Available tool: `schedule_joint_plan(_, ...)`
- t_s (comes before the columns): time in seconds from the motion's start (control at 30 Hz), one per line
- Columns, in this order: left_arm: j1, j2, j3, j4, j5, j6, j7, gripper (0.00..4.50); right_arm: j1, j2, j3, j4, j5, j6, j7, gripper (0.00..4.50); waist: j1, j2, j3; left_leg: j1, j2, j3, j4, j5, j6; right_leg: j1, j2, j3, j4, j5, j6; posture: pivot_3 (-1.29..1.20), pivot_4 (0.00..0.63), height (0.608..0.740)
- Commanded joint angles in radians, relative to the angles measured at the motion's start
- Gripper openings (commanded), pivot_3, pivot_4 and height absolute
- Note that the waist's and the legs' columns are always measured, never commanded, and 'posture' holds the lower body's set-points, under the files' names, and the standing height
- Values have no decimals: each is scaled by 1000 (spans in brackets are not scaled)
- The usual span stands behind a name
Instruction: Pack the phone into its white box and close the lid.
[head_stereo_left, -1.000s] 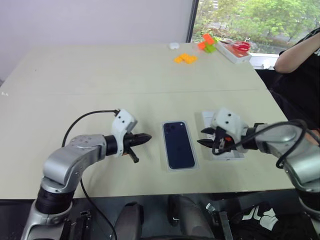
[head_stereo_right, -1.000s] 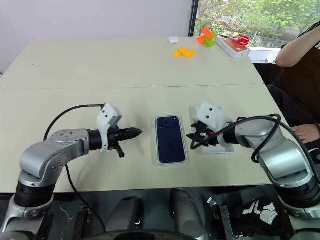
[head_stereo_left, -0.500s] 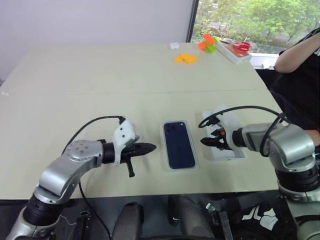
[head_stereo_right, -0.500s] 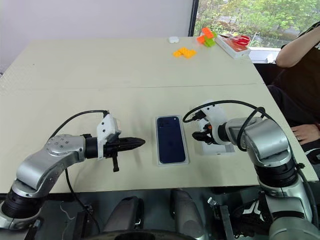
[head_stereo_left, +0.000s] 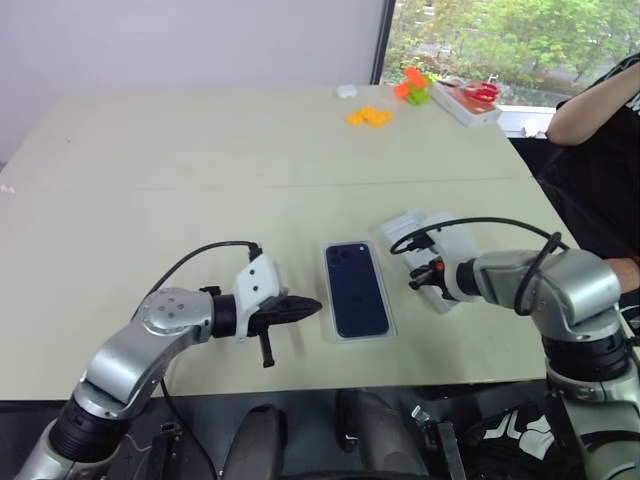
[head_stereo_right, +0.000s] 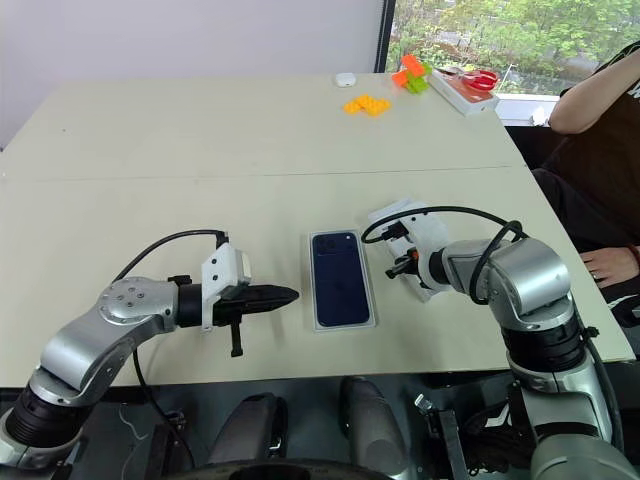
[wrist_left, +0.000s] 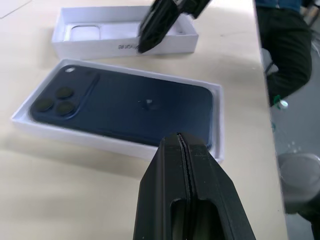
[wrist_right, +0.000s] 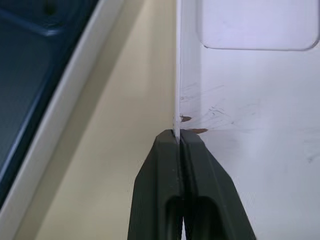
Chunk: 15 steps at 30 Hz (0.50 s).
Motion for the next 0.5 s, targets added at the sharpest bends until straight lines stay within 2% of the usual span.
schedule_joint_plan(0.03, 8, -7, 100, 35, -17, -26, 38, 0, -114, 64, -170, -43, 76, 6, 16, 25, -1, 0, 0, 0, 0, 0, 0, 0, 0, 0, 0, 0, 0, 0, 0, 0, 150, 740)
schedule_joint_plan(0.07, 10, -10, 119, 46, -18, -32, 47, 0, -138, 100, -223, -56, 112, 6, 37, 25, -4, 0, 0, 0, 0, 0, 0, 0, 0, -1, 0, 0, 0, 0, 0, 0, 150, 740)
schedule_joint_plan(0.13, 3, -24, 189, 94, -34, -33, 76, 0, -162, 231, -381, -42, 307, 6, 60, 25, -6, 0, 0, 0, 2, -1, 0, -1, 1, -1, 2, 0, 1, 1, 1, 0, 150, 740)
schedule_joint_plan(0.2, -11, -32, 230, 131, -41, -26, 95, 0, -146, 284, -425, -35, 454, 6, 44, 25, -4, 0, 0, 0, 4, -2, 0, -1, 2, -1, 4, -1, 0, 1, 1, 0, 150, 740)
schedule_joint_plan(0.27, -29, -30, 261, 167, -36, -37, 104, 0, -106, 373, -427, -13, 600, 6, -40, 25, 3, 0, 0, 0, 6, -3, -1, -1, 2, -1, 5, -1, 0, 2, -2, 0, 150, 740)
schedule_joint_plan(0.33, -47, -28, 282, 205, -25, -50, 117, 0, -91, 507, -454, 39, 736, 6, -172, 25, 2, 1, 0, 0, 6, -2, -1, -1, 2, -1, 5, -1, 0, 3, -3, 0, 150, 740)
schedule_joint_plan(0.4, -58, -27, 290, 229, -21, -52, 126, 0, -83, 577, -461, 81, 855, -5, -306, 25, 0, 1, 0, 0, 6, -1, 0, -1, 2, -2, 4, 0, 1, 3, -4, 0, 150, 740)
schedule_joint_plan(0.5, -78, -26, 308, 270, -15, -62, 143, 0, 32, 614, -232, 156, 1295, -300, -697, 25, -2, 1, -1, 0, 6, 0, 0, -1, 2, -2, 1, 0, 1, 4, -4, 0, 150, 740)
